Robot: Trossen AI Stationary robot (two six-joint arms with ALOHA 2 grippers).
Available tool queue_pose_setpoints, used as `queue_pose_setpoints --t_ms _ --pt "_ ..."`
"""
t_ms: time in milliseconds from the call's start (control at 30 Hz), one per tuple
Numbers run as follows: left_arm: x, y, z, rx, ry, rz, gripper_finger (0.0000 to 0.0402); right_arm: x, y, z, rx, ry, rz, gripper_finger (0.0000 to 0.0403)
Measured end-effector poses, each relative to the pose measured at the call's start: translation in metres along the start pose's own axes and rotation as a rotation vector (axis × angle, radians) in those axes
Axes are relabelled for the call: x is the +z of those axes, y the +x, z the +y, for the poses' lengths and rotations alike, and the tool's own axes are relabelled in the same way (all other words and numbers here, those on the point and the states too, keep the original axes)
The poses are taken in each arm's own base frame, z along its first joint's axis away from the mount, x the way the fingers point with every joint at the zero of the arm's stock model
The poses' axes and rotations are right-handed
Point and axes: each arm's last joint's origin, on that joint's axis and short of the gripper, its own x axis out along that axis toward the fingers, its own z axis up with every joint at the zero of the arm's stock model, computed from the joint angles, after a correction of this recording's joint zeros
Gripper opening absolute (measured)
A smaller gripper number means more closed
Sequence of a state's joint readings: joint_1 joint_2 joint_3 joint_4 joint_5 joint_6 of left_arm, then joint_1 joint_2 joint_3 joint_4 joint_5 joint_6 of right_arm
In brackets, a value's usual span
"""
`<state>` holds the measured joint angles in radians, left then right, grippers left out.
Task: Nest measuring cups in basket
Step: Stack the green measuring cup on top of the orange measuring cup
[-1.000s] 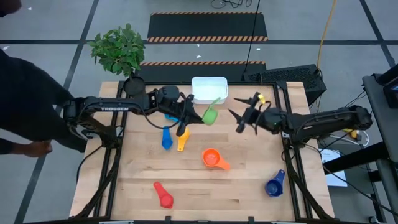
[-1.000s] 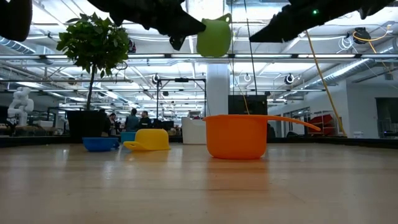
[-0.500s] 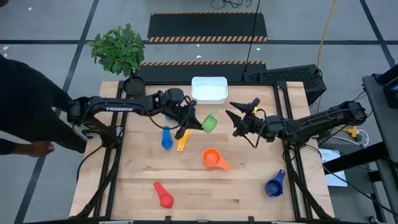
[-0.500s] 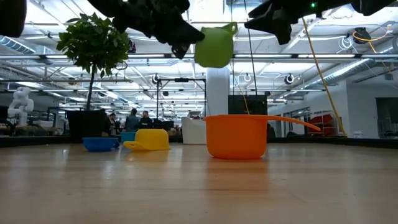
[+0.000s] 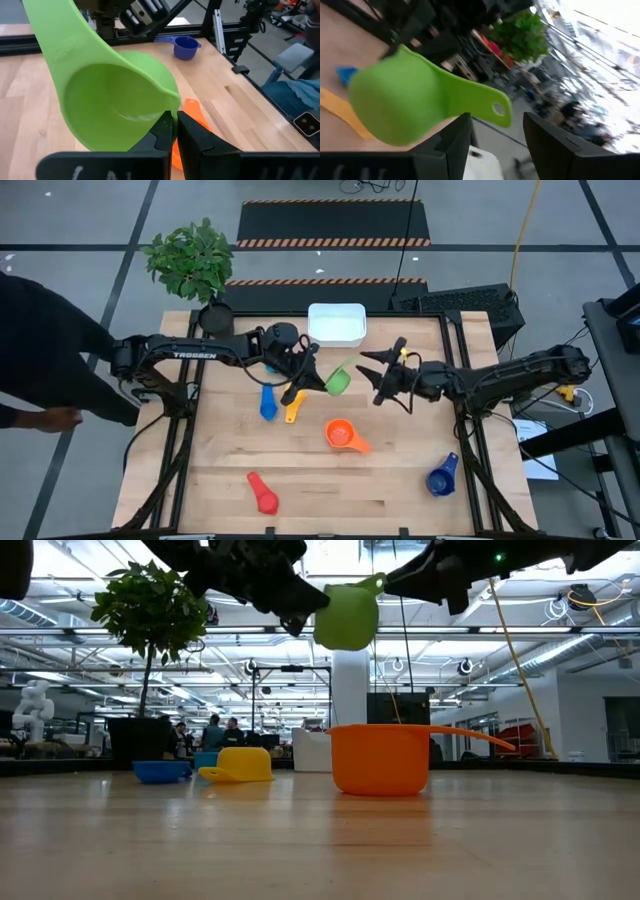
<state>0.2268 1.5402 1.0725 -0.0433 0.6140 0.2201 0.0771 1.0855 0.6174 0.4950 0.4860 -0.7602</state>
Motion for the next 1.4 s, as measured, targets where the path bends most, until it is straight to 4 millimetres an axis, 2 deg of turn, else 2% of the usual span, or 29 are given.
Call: queue_pose_setpoints --t_ms 267,767,1033,1133,1400 --pt "-0.003 0.000 -0.003 -0.075 0.062 0.008 0.0018 -0.006 0.006 -0.006 0.074 0.072 -0.066 0.0157" --pt "-0.006 -0.002 0.000 -0.069 0.076 0.027 0.0019 -0.009 0.008 -0.009 0.143 0.123 -0.119 0.0078" --pt "-0.014 -0.007 0.004 -0.070 0.070 0.088 0.0019 -0.004 0.013 -0.011 0.207 0.217 -0.032 0.0086" --pt "-0.016 -0.007 0.003 -0.075 0.081 0.103 0.0019 -0.002 0.022 -0.007 0.250 0.194 0.028 0.0100" --pt "-0.021 -0.008 0.001 -0.094 0.099 0.145 0.0019 0.004 0.049 0.002 0.285 0.060 0.057 0.0132"
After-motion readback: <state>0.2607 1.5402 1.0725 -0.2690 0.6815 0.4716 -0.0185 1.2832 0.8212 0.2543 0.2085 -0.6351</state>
